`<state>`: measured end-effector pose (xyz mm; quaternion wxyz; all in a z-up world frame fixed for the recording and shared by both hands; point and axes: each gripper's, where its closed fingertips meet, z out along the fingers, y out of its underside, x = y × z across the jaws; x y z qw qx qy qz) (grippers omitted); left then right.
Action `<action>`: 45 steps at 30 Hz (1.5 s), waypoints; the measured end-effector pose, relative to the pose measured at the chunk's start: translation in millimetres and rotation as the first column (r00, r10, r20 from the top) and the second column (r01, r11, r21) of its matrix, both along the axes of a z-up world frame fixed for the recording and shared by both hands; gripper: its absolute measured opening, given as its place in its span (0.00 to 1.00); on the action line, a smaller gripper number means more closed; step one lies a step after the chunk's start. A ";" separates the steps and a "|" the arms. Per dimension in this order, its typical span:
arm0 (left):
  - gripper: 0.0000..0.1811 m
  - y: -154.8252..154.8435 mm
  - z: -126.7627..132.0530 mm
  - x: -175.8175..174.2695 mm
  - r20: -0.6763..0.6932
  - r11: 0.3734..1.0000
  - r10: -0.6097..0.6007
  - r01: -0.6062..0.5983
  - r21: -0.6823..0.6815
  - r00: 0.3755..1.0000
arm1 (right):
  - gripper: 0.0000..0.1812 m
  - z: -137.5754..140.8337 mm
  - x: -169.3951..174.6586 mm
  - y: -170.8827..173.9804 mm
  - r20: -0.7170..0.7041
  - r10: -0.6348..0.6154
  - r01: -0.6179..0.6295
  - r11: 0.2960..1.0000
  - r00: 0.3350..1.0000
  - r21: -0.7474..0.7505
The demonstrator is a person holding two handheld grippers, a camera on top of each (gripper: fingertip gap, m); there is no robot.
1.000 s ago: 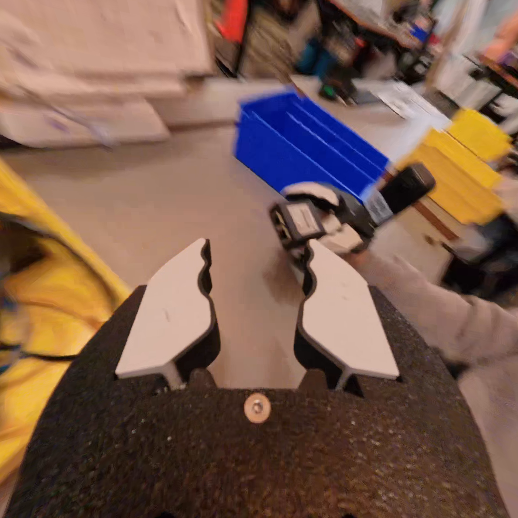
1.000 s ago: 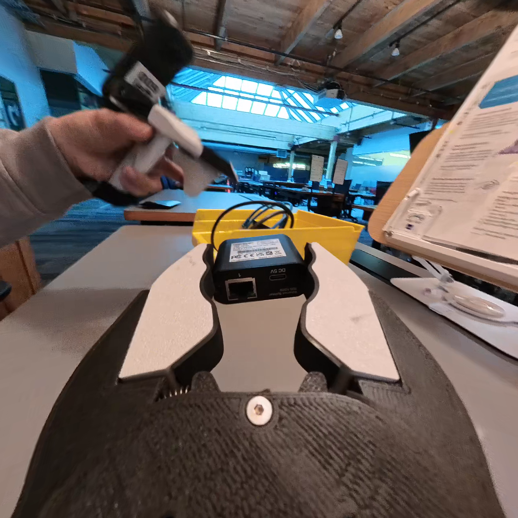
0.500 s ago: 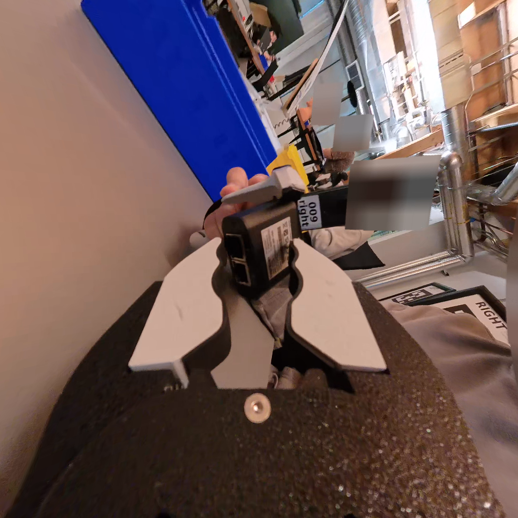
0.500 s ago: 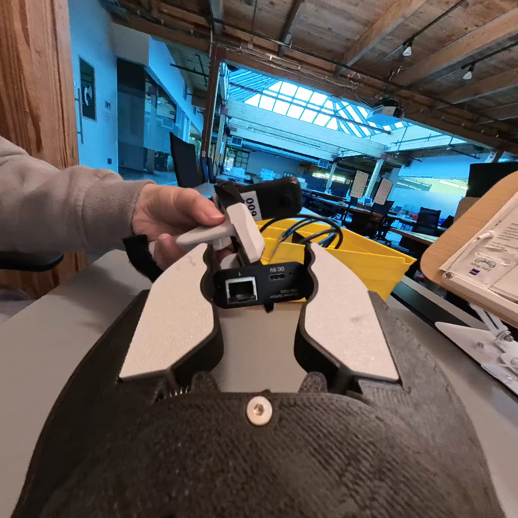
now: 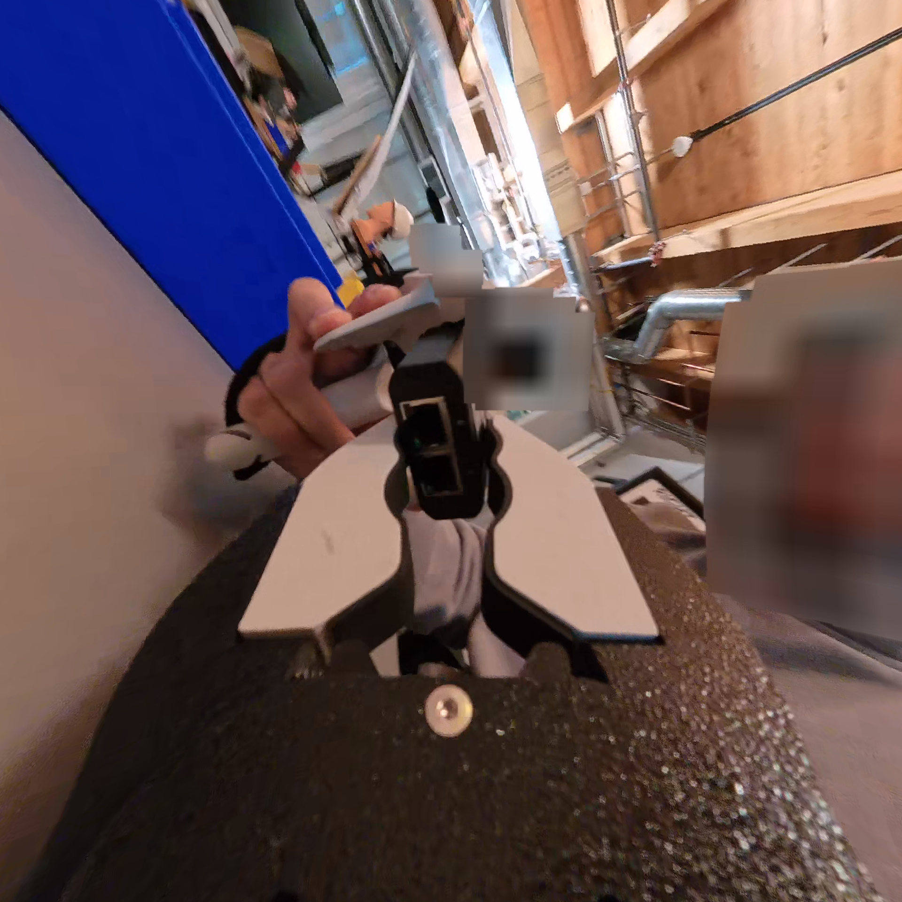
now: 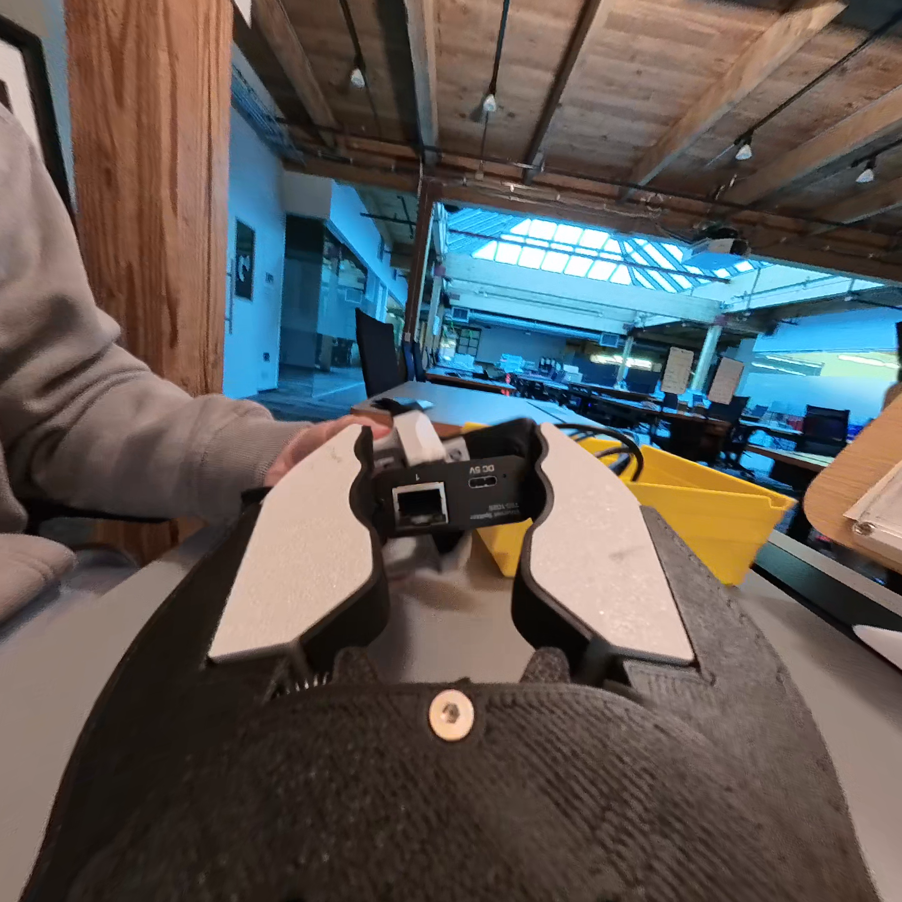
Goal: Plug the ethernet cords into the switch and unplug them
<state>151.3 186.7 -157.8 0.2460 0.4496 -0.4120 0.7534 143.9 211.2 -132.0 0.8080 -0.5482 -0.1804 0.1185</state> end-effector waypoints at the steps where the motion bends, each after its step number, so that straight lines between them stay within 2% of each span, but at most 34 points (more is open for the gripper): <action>1: 0.15 3.7 0.7 2.2 0.010 0.999 0.042 -0.043 0.027 0.999 | 0.34 -4.5 2.7 2.0 0.028 -0.029 0.029 0.999 0.999 -0.023; 4: 0.13 10.7 -6.3 4.3 0.000 0.978 0.103 -0.102 0.184 0.995 | 0.34 -20.0 5.2 9.0 0.136 -0.091 0.103 0.991 0.986 -0.083; 8: 0.13 19.2 -14.7 1.7 -0.036 0.918 0.135 -0.111 0.380 0.990 | 0.33 -30.5 3.7 16.6 0.181 -0.126 0.148 0.982 0.975 -0.113; 11: 0.13 23.2 -12.1 -0.5 -0.065 0.907 0.144 -0.105 0.408 0.987 | 0.34 -29.6 2.7 18.4 0.199 -0.148 0.171 0.980 0.969 -0.103; 14: 0.13 23.1 -9.1 -3.2 -0.088 0.911 0.129 -0.083 0.404 0.988 | 0.34 -43.4 5.3 22.4 0.270 -0.169 0.217 0.963 0.948 -0.159; 28: 0.13 24.7 -16.9 0.1 -0.121 0.903 0.166 -0.102 0.417 0.979 | 0.35 -48.4 6.3 28.6 0.292 -0.213 0.270 0.947 0.933 -0.172; 31: 0.13 23.8 -16.6 -0.9 -0.125 0.905 0.151 -0.086 0.418 0.981 | 0.35 -46.7 5.0 27.9 0.291 -0.201 0.255 0.954 0.936 -0.160; 33: 0.13 24.7 -17.2 -0.3 -0.125 0.901 0.159 -0.092 0.425 0.979 | 0.34 -48.9 5.9 28.4 0.288 -0.185 0.249 0.947 0.939 -0.203; 36: 0.15 26.2 -9.8 1.7 -0.077 0.904 0.173 -0.127 0.408 0.982 | 0.34 -43.6 5.0 29.3 0.210 -0.161 0.211 0.947 0.964 -0.242; 41: 0.19 34.7 -8.9 5.4 0.013 0.830 0.223 -0.197 0.522 0.975 | 0.35 -44.1 9.3 31.1 0.153 -0.174 0.210 0.940 0.973 -0.267; 43: 0.22 41.3 1.2 3.3 0.080 0.792 0.240 -0.243 0.561 0.968 | 0.35 -41.6 17.3 28.6 0.117 -0.194 0.219 0.939 0.974 -0.266; 45: 0.22 60.7 22.0 3.6 0.185 0.732 0.309 -0.357 0.580 0.933 | 0.35 -38.3 31.1 24.4 0.059 -0.228 0.236 0.936 0.972 -0.260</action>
